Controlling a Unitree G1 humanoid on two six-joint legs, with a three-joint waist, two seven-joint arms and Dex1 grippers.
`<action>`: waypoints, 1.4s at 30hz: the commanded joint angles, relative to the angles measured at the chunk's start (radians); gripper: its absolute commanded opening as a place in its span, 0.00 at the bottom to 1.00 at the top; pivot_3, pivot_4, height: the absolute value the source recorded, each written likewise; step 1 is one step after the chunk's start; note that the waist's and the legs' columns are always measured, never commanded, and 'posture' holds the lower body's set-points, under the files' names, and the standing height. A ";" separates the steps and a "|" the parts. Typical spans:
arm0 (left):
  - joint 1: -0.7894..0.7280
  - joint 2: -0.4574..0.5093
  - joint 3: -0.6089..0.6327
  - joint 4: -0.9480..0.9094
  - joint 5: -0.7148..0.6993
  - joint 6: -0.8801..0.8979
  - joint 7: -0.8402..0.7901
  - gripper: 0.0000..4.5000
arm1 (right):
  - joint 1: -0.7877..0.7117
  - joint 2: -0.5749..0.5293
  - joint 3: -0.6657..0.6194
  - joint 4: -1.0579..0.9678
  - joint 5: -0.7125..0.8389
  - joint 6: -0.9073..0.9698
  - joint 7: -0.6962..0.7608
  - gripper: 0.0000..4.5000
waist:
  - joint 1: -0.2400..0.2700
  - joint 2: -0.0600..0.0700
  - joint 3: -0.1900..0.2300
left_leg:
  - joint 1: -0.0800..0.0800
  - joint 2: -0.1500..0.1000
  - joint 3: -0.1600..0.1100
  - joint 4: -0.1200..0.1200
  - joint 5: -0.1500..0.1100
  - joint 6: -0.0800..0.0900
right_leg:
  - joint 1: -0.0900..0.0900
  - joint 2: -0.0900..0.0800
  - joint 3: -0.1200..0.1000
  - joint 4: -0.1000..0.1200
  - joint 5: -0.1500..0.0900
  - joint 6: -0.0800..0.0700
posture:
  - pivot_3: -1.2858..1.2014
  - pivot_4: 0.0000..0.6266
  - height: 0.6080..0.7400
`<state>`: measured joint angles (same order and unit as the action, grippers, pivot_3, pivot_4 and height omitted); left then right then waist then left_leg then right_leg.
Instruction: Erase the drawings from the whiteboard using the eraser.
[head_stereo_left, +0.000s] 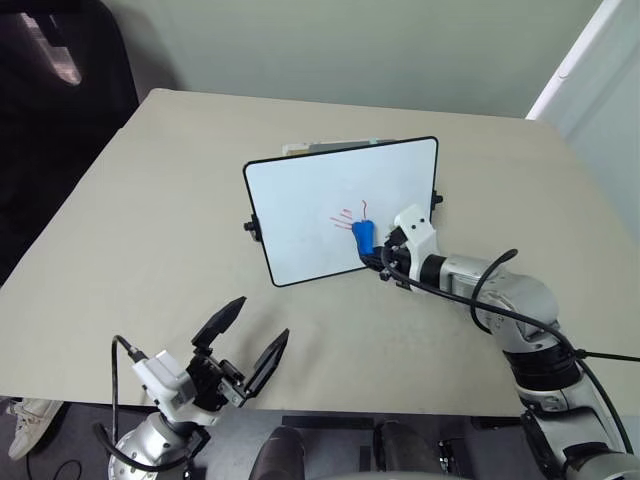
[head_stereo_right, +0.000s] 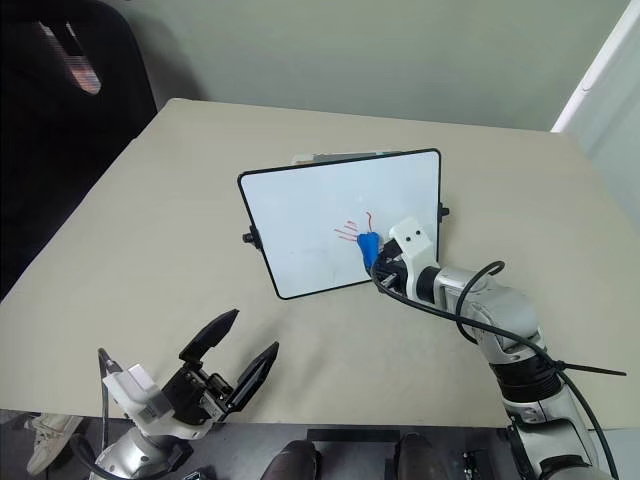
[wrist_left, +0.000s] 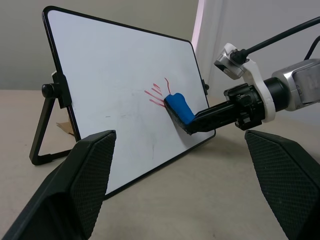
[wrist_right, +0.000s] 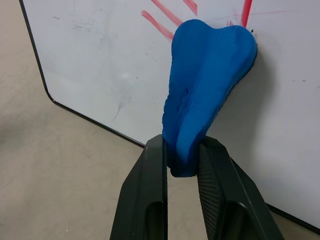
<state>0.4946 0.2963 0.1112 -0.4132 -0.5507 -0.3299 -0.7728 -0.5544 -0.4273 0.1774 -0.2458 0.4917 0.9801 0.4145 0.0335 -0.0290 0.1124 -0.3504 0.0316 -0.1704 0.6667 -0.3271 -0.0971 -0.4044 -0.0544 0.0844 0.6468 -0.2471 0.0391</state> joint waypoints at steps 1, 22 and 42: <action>-0.003 0.003 0.013 -0.019 -0.008 -0.006 0.005 1.00 | -0.092 0.007 -0.094 -0.011 0.009 -0.019 0.000 0.14 | -0.001 0.001 0.001 | 0.000 0.000 0.001 0.000 0.000 0.000 | 0.000 0.000 0.000 0.000 0.000 0.000 | 0.52 0.24 1.00; 0.001 0.006 0.030 -0.026 -0.023 -0.003 0.003 1.00 | 0.007 0.067 -0.099 -0.032 0.062 0.129 0.028 0.14 | 0.000 0.001 0.001 | -0.001 0.001 0.004 -0.001 0.001 0.000 | -0.001 0.000 0.001 0.000 0.001 -0.002 | 0.52 0.24 1.00; 0.009 0.001 0.023 -0.046 -0.021 -0.001 0.001 1.00 | -0.074 0.087 -0.243 -0.001 0.100 0.107 0.013 0.14 | 0.000 0.001 0.001 | 0.000 0.001 0.007 -0.001 0.001 0.001 | -0.002 0.000 0.002 -0.001 0.001 -0.002 | 0.52 0.24 1.00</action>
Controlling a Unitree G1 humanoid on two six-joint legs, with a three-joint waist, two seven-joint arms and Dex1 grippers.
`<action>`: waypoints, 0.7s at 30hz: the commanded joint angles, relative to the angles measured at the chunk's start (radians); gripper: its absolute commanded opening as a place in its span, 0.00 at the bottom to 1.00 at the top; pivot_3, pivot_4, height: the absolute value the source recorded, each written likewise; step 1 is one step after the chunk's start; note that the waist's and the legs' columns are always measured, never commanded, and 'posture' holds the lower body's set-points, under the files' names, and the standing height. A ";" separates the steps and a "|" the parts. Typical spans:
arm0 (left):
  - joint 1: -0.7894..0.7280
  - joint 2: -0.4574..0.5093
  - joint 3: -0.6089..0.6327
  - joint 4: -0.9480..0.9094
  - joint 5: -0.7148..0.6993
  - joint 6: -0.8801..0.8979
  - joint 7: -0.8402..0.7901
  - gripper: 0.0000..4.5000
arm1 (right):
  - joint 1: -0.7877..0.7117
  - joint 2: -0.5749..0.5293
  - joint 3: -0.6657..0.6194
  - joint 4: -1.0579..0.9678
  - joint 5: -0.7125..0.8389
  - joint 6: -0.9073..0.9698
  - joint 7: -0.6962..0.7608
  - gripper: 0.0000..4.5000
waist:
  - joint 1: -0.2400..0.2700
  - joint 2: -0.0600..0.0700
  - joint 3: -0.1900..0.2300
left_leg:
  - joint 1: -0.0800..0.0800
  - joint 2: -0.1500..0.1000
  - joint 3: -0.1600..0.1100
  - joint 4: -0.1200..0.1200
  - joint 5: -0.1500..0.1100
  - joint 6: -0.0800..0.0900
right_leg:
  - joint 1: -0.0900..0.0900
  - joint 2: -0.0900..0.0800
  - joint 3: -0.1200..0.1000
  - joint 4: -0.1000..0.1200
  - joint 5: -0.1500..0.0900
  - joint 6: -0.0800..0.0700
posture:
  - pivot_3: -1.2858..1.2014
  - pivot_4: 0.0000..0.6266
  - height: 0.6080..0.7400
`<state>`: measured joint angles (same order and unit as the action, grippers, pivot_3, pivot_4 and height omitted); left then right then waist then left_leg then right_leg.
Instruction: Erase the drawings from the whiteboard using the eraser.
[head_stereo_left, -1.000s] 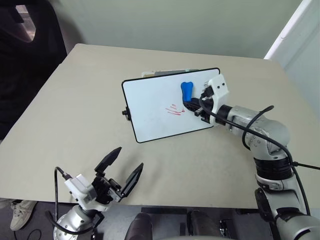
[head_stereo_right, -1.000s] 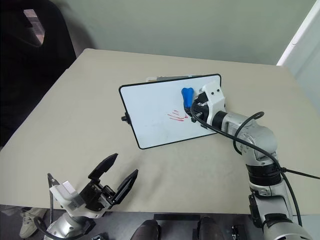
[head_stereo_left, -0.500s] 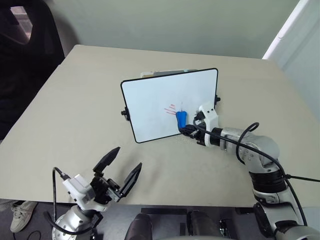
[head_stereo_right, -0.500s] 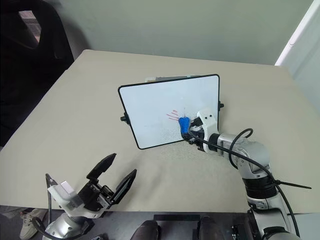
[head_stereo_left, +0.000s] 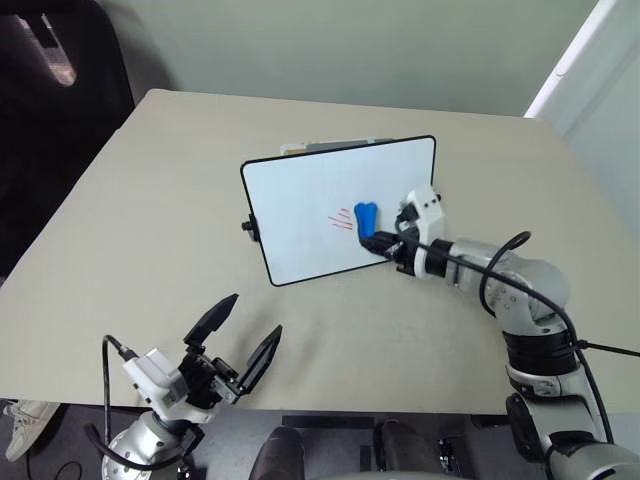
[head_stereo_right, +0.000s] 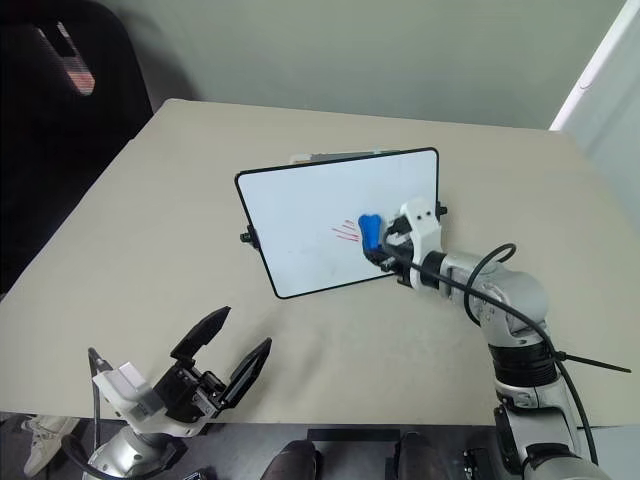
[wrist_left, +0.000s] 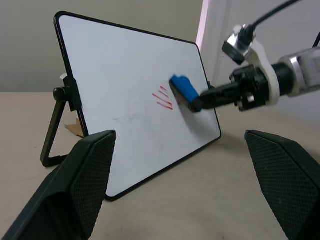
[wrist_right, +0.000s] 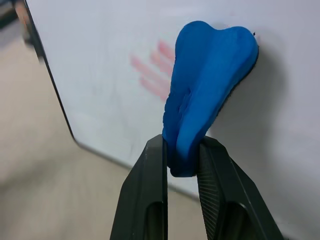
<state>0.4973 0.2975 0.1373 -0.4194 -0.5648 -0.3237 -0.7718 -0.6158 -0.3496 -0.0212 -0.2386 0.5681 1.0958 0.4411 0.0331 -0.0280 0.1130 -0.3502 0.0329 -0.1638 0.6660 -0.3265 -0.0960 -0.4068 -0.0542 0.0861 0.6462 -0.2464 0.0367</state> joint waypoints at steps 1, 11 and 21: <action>0.006 -0.001 -0.003 -0.038 -0.006 -0.007 0.000 1.00 | -0.009 0.013 -0.045 -0.010 0.024 -0.001 -0.014 0.14 | 0.000 0.000 0.000 | 0.001 0.000 0.000 0.000 0.000 0.000 | 0.000 0.000 0.000 0.000 0.000 0.000 | 0.52 0.24 1.00; 0.000 -0.002 -0.001 -0.034 -0.009 -0.001 0.004 1.00 | 0.097 0.018 0.009 -0.054 0.070 0.121 0.007 0.14 | 0.000 0.000 0.000 | -0.001 0.000 0.000 0.000 0.000 0.000 | -0.001 0.000 0.000 0.000 0.000 0.000 | 0.52 0.24 1.00; -0.013 0.002 0.014 -0.023 -0.020 0.007 0.004 1.00 | -0.011 0.011 -0.092 0.000 0.093 0.097 0.003 0.14 | 0.000 0.000 0.000 | 0.000 0.000 0.001 0.000 0.000 0.000 | -0.001 0.000 0.000 0.000 0.000 0.000 | 0.52 0.24 1.00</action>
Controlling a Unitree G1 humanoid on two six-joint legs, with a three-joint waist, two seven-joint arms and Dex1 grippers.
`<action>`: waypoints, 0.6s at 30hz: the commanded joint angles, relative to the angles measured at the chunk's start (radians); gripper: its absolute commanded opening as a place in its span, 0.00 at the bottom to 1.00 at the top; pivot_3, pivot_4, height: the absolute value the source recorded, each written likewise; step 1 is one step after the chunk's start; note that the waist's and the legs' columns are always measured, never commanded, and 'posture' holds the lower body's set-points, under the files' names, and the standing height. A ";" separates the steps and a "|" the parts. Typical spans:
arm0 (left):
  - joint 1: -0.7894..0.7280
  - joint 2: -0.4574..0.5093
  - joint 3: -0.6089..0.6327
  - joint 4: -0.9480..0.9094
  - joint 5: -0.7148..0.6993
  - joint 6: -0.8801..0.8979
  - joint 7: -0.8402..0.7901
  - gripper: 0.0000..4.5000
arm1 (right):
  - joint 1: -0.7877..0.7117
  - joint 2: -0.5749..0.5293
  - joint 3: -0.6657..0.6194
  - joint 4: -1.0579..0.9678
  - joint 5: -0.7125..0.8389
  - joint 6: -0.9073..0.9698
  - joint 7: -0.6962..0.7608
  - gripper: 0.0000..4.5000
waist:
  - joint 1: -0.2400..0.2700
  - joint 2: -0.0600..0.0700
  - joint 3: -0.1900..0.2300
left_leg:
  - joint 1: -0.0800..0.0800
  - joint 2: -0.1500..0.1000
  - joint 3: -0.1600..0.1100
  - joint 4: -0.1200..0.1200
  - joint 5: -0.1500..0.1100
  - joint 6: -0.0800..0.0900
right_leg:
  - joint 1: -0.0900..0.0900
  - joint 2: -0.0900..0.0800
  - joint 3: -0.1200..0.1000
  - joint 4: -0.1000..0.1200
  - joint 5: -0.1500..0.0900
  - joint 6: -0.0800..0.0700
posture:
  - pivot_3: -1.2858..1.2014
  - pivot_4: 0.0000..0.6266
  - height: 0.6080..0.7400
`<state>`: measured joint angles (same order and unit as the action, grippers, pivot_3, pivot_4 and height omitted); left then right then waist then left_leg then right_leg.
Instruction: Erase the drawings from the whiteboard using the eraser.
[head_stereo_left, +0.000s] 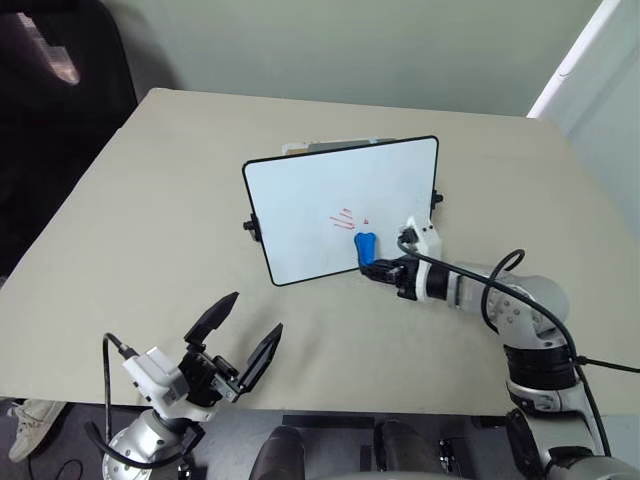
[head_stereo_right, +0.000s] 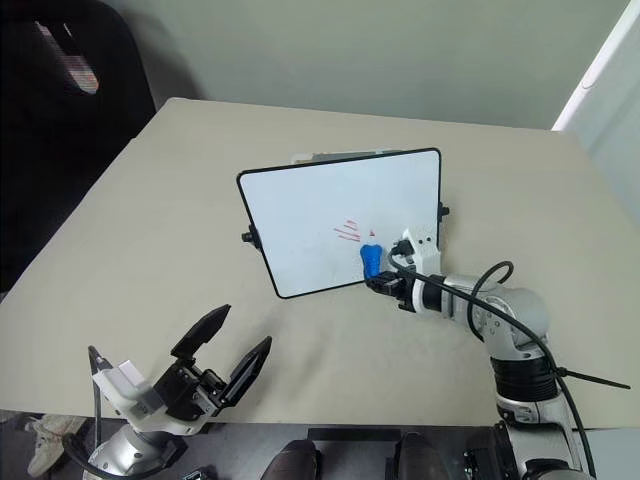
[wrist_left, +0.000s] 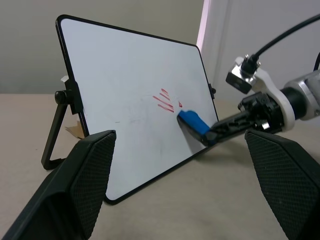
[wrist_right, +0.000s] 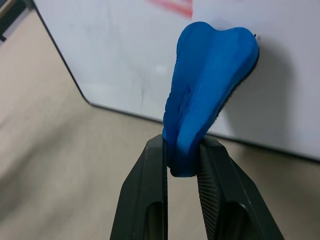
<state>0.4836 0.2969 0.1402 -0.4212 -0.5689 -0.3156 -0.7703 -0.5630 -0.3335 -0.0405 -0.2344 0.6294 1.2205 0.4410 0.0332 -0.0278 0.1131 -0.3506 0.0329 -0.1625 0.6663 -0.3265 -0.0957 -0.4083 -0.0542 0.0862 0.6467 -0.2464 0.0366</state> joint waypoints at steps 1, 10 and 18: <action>0.000 0.002 0.011 -0.021 -0.017 0.000 0.002 1.00 | -0.077 -0.001 -0.089 0.005 0.039 -0.031 0.003 0.14 | -0.001 0.000 0.000 | 0.000 0.000 0.000 0.000 0.000 0.000 | 0.000 0.000 0.000 0.000 0.000 0.000 | 0.52 0.24 1.00; -0.005 0.002 0.023 -0.019 -0.022 0.007 0.003 1.00 | -0.014 0.021 -0.086 -0.015 0.073 0.031 -0.007 0.14 | 0.001 0.000 0.000 | -0.001 0.000 0.000 0.000 0.000 0.001 | 0.000 0.000 0.000 -0.001 0.000 -0.001 | 0.52 0.24 1.00; -0.009 0.004 0.033 -0.015 -0.029 0.009 0.001 1.00 | 0.020 0.028 -0.088 -0.024 0.072 0.070 -0.031 0.14 | 0.000 0.000 0.000 | 0.000 0.000 0.001 0.000 0.000 0.001 | 0.000 0.000 0.000 0.000 0.000 0.000 | 0.52 0.24 1.00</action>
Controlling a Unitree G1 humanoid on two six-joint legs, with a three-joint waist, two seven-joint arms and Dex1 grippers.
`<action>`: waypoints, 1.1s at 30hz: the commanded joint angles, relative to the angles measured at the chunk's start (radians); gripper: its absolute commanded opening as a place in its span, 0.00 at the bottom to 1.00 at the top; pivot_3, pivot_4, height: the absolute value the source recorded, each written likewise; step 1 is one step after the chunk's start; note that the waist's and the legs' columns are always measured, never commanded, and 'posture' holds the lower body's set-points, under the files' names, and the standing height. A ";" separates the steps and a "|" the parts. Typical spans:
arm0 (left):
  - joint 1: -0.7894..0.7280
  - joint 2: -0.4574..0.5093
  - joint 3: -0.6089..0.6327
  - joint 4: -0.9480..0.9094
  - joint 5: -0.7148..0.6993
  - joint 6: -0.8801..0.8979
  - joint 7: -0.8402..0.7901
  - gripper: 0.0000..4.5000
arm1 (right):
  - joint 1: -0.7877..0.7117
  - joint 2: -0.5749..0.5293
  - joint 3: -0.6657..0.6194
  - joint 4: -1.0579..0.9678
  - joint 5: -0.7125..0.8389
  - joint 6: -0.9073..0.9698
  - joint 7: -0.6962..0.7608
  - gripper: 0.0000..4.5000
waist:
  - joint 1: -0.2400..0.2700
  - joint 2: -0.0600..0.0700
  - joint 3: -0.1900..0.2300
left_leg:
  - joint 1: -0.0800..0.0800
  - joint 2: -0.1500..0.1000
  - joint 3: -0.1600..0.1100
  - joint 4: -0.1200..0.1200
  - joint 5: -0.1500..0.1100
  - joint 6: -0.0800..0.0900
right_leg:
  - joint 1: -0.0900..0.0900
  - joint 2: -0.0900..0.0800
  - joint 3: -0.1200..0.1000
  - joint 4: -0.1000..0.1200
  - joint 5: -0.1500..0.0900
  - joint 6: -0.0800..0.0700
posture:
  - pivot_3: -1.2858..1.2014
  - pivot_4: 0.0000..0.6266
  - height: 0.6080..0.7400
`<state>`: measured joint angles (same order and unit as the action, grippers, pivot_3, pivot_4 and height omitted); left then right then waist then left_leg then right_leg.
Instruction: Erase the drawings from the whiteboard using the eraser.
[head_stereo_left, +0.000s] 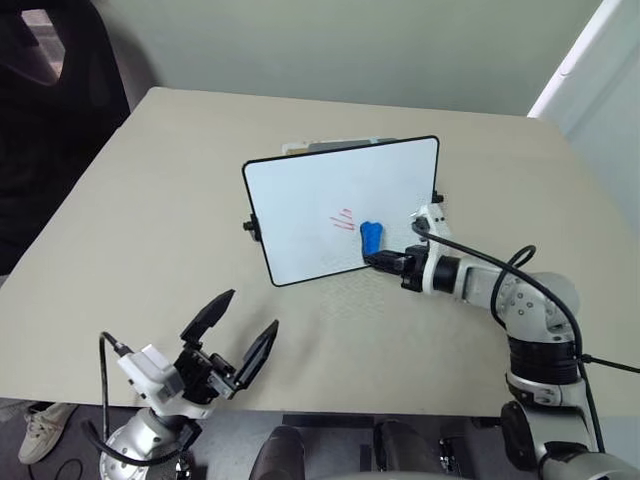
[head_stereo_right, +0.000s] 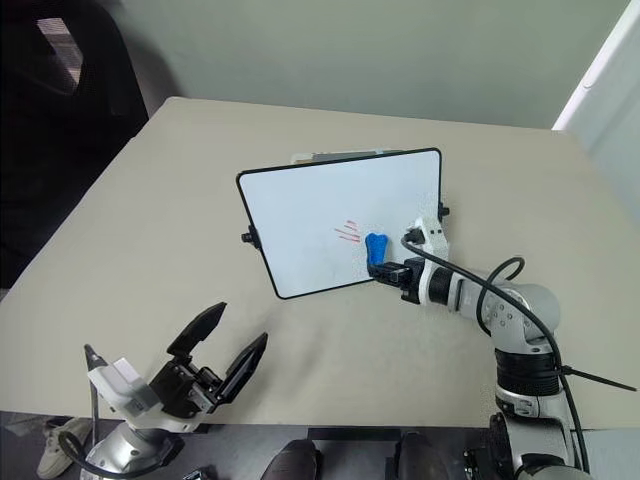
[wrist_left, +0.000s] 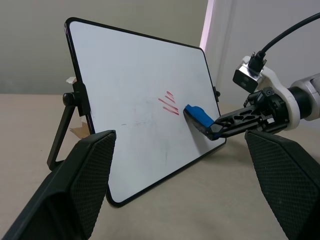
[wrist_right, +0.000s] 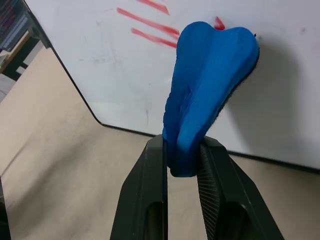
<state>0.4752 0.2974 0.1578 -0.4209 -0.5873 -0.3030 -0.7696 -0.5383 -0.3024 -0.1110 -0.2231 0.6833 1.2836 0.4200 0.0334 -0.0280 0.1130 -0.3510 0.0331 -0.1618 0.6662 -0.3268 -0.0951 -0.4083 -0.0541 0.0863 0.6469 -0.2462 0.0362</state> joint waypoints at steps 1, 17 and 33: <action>-0.001 0.004 0.016 -0.015 -0.010 -0.003 0.000 1.00 | -0.010 -0.006 -0.017 -0.033 0.016 0.005 -0.011 0.14 | 0.000 0.000 0.000 | 0.000 0.000 0.000 0.000 0.000 0.000 | 0.000 0.000 0.000 0.000 0.000 0.000 | 0.52 0.24 1.00; 0.006 0.003 0.018 -0.020 -0.015 -0.002 -0.002 1.00 | -0.069 -0.031 -0.021 -0.004 0.013 -0.009 -0.017 0.14 | 0.000 0.000 0.000 | 0.000 0.000 0.000 0.000 0.000 0.000 | 0.000 0.000 0.000 0.000 0.000 0.000 | 0.52 0.24 1.00; 0.007 -0.001 0.013 -0.026 -0.013 0.000 -0.009 1.00 | -0.163 0.013 0.098 -0.012 -0.004 -0.001 -0.018 0.14 | -0.006 0.000 0.000 | 0.001 0.001 0.001 0.000 0.000 0.001 | -0.001 0.000 0.000 0.000 0.000 0.000 | 0.52 0.24 1.00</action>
<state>0.4775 0.2969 0.1753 -0.4202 -0.6002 -0.2983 -0.7772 -0.6792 -0.2947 -0.0144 -0.2343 0.6808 1.3036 0.3971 0.0277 -0.0277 0.1132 -0.3503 0.0338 -0.1611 0.6661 -0.3264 -0.0945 -0.4093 -0.0540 0.0861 0.6470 -0.2460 0.0358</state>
